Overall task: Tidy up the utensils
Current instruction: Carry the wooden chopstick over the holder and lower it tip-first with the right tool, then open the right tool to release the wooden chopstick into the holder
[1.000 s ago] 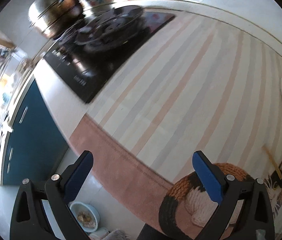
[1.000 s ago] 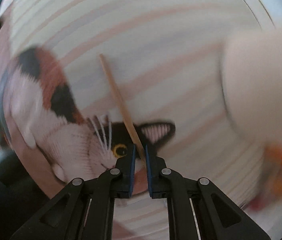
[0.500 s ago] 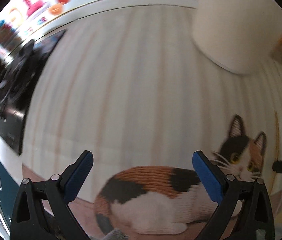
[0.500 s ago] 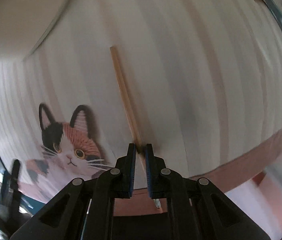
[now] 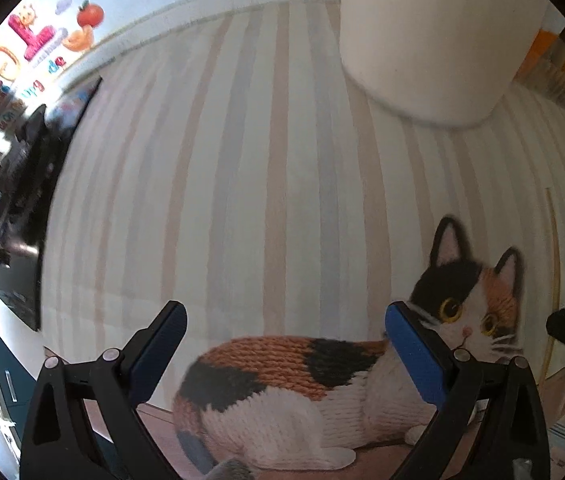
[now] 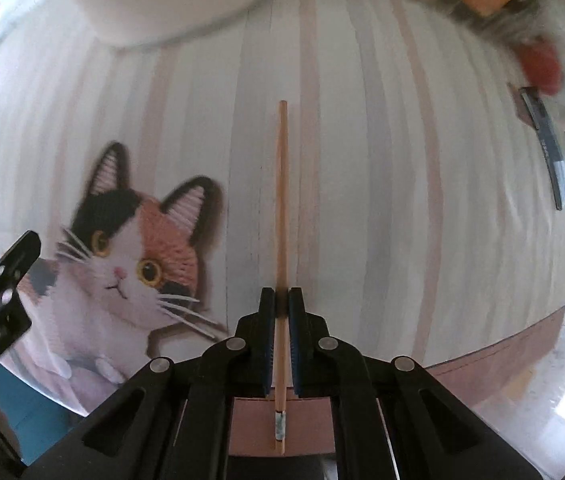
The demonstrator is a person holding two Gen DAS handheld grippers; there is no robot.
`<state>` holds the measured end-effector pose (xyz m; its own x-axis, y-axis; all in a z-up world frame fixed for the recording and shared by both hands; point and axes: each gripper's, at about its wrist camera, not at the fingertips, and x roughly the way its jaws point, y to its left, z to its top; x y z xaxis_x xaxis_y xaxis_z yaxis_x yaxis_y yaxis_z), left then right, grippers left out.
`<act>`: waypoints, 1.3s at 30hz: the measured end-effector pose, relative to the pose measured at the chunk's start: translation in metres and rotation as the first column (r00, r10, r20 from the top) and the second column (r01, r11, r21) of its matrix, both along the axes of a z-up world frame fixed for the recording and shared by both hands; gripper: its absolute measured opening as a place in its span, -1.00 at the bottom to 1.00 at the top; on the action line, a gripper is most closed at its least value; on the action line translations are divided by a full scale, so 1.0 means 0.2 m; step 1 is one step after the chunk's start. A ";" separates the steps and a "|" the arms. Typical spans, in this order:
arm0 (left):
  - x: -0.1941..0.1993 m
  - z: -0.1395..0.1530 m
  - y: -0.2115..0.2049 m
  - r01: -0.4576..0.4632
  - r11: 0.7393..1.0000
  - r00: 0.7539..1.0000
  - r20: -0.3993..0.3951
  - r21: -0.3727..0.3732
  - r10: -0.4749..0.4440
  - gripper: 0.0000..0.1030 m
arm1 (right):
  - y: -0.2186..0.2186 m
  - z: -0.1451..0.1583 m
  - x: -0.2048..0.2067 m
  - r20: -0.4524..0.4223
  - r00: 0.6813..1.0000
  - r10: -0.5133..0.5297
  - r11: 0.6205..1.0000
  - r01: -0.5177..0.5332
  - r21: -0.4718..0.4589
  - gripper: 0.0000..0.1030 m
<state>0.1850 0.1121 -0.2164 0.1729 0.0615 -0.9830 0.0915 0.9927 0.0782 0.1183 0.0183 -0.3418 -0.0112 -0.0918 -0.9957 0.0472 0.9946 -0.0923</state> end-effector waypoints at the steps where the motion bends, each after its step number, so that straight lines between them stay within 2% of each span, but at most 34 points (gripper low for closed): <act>1: 0.01 0.05 0.00 0.001 1.000 1.000 0.016 -0.011 -0.001 0.97 | -0.01 0.06 -0.04 0.041 0.999 -0.007 1.000 0.006 0.030 -0.87; 4: 0.06 0.22 -0.01 0.017 0.998 0.997 0.079 -0.057 -0.012 0.97 | 0.00 0.26 -0.13 0.195 0.980 -0.027 0.995 0.008 0.098 -0.87; 7: 0.11 0.45 -0.03 0.031 0.996 0.985 0.170 -0.084 -0.016 0.97 | -0.05 0.55 -0.12 0.372 0.926 -0.061 0.988 0.002 0.156 -0.87; 8: 0.13 0.52 -0.03 0.035 0.996 0.980 0.200 -0.088 -0.016 0.97 | -0.11 0.67 -0.05 0.435 0.896 -0.087 0.983 0.006 0.183 -0.87; 9: 0.17 0.61 -0.03 0.033 0.995 0.973 0.229 -0.090 -0.011 0.97 | -0.11 0.71 0.00 0.479 0.872 -0.101 0.980 0.004 0.199 -0.87; 11: 0.23 0.73 -0.01 0.013 0.994 0.961 0.276 -0.105 0.017 0.97 | -0.28 0.87 0.08 0.568 0.810 -0.149 0.970 0.008 0.244 -0.87; 12: 0.26 0.80 0.01 -0.009 0.995 0.954 0.297 -0.102 0.039 0.97 | -0.26 0.93 0.14 0.598 0.786 -0.158 0.967 0.000 0.256 -0.87; 15: 0.36 0.90 0.08 -0.093 0.991 0.933 0.338 -0.092 0.119 0.97 | -0.37 1.19 0.30 0.711 0.675 -0.198 0.958 -0.020 0.285 -0.87; 17: 0.43 0.92 0.12 -0.162 0.984 0.923 0.340 -0.077 0.179 0.97 | -0.38 1.33 0.44 0.779 0.593 -0.203 0.958 -0.046 0.284 -0.87; 18: 0.44 0.92 0.14 -0.186 0.979 0.919 0.337 -0.085 0.204 0.97 | -0.46 1.37 0.55 0.803 0.560 -0.204 0.958 -0.055 0.282 -0.87; 20: 0.49 0.92 0.17 -0.214 0.972 0.917 0.325 -0.094 0.233 0.97 | -0.44 1.50 0.66 0.850 0.483 -0.211 0.959 -0.065 0.275 -0.87; 22: 0.53 0.90 0.18 -0.227 0.970 0.919 0.311 -0.087 0.243 0.97 | -0.41 1.50 0.75 0.878 0.427 -0.214 0.961 -0.070 0.268 -0.87; 24: 0.57 0.87 0.20 -0.234 0.969 0.924 0.291 -0.083 0.248 0.97 | -0.36 1.53 0.85 0.896 0.392 -0.210 0.962 -0.080 0.261 -0.87; 26: 0.59 0.84 0.20 -0.235 0.968 0.933 0.260 -0.083 0.249 0.97 | -0.30 1.49 0.93 0.907 0.379 -0.186 0.965 -0.100 0.240 -0.87; 29: 0.62 0.80 0.20 -0.235 0.968 0.946 0.208 -0.086 0.248 0.97 | -0.24 1.39 1.03 0.907 0.385 -0.168 0.966 -0.118 0.229 -0.87; 33: 0.63 0.76 0.20 -0.247 0.966 0.950 0.180 -0.074 0.257 0.97 | -0.20 1.30 1.10 0.907 0.393 -0.152 0.965 -0.139 0.222 -0.87; 39: 0.62 0.76 0.19 -0.256 0.965 0.946 0.188 -0.060 0.263 0.97 | -0.15 1.11 1.22 0.880 0.460 -0.116 0.964 -0.161 0.212 -0.87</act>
